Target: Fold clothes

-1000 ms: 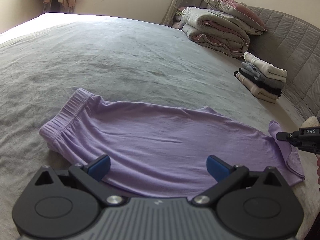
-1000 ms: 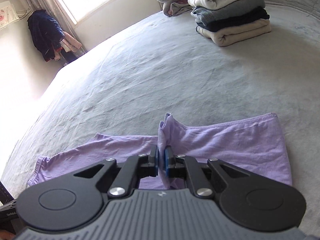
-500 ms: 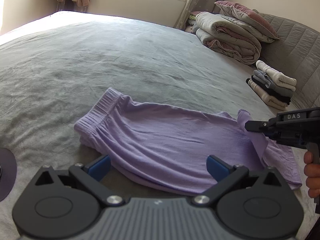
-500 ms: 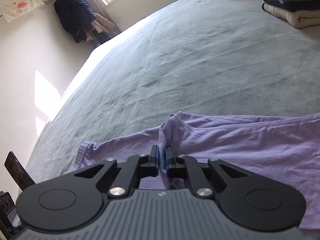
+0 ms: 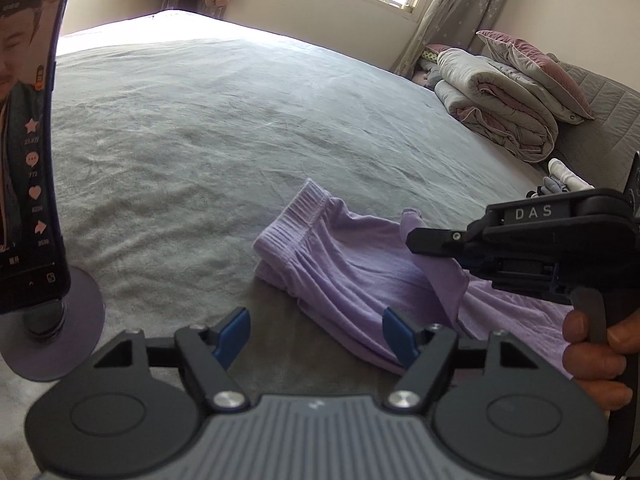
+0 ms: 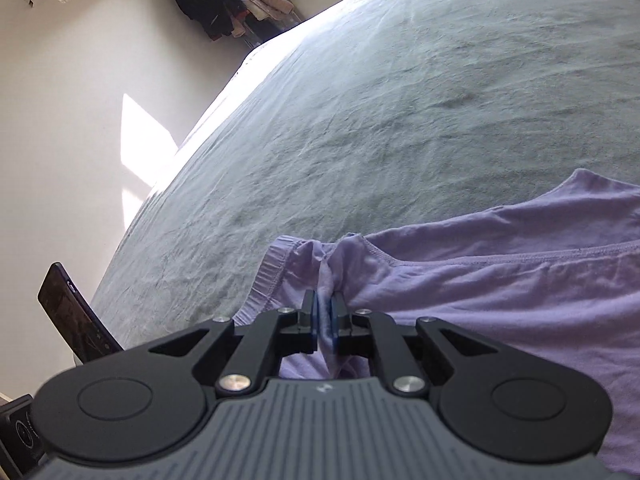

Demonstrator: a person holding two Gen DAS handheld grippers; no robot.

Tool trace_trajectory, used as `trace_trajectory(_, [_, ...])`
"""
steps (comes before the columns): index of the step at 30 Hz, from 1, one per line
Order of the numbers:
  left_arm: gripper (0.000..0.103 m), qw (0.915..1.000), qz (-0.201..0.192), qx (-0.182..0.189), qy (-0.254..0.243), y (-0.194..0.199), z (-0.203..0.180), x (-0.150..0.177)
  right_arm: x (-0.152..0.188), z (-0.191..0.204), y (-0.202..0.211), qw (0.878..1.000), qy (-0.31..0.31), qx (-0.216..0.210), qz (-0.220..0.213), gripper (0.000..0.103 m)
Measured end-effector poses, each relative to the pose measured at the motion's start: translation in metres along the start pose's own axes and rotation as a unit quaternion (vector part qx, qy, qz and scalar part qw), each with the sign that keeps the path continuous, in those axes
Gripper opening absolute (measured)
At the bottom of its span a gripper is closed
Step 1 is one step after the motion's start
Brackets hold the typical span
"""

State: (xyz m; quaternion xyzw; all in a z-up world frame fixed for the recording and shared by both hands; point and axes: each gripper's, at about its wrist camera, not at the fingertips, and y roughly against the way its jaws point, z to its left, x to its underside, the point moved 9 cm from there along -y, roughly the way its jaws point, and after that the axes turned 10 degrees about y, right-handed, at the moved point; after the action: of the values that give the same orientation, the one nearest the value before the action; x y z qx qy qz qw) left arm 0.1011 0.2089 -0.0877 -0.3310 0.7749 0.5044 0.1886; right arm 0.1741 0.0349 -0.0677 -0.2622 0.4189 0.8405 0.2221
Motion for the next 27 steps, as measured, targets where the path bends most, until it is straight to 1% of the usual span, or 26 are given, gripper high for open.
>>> trace_trajectory(7, [0.072, 1.0000, 0.001, -0.008, 0.005, 0.000, 0.008, -0.001, -0.006, 0.027, -0.023, 1.000, -0.013, -0.020, 0.003, 0.009])
trace_trajectory(13, [0.072, 0.9999, 0.001, -0.013, 0.005, 0.000, 0.011, -0.001, -0.013, 0.030, -0.037, 0.999, -0.033, -0.015, -0.007, 0.010])
trace_trajectory(15, [0.072, 0.9999, 0.002, -0.017, 0.004, -0.001, 0.012, -0.001, -0.014, 0.029, -0.041, 0.999, -0.045, -0.021, -0.007, 0.012])
trace_trajectory(16, [0.072, 0.9998, 0.003, -0.018, 0.004, -0.002, 0.012, 0.000, -0.015, 0.030, -0.042, 0.998, -0.057, -0.039, -0.009, 0.013])
trace_trajectory(17, [0.072, 0.9998, 0.003, -0.019, 0.004, -0.002, 0.012, 0.000, -0.015, 0.032, -0.043, 0.996, -0.069, -0.057, -0.010, 0.017])
trace_trajectory(19, [0.072, 0.9998, 0.001, -0.020, 0.005, -0.002, 0.012, -0.001, -0.017, 0.036, -0.042, 0.992, -0.085, -0.091, -0.013, 0.017])
trace_trajectory(21, [0.072, 0.9998, -0.004, -0.019, 0.003, -0.001, 0.011, -0.001, -0.019, 0.041, -0.037, 0.993, -0.070, -0.097, -0.016, 0.017])
trace_trajectory(24, [0.065, 0.9997, -0.020, -0.016, -0.002, 0.003, 0.007, -0.005, -0.023, 0.042, -0.029, 0.995, -0.044, -0.090, -0.020, 0.017])
trace_trajectory(26, [0.056, 0.9994, -0.033, -0.013, -0.003, 0.004, 0.003, -0.008, -0.024, 0.033, -0.021, 0.995, -0.044, -0.083, -0.024, 0.017])
trace_trajectory(27, [0.053, 0.9992, -0.039, -0.010, -0.003, 0.004, 0.002, -0.010, -0.024, 0.028, -0.017, 0.995, -0.045, -0.079, -0.027, 0.017])
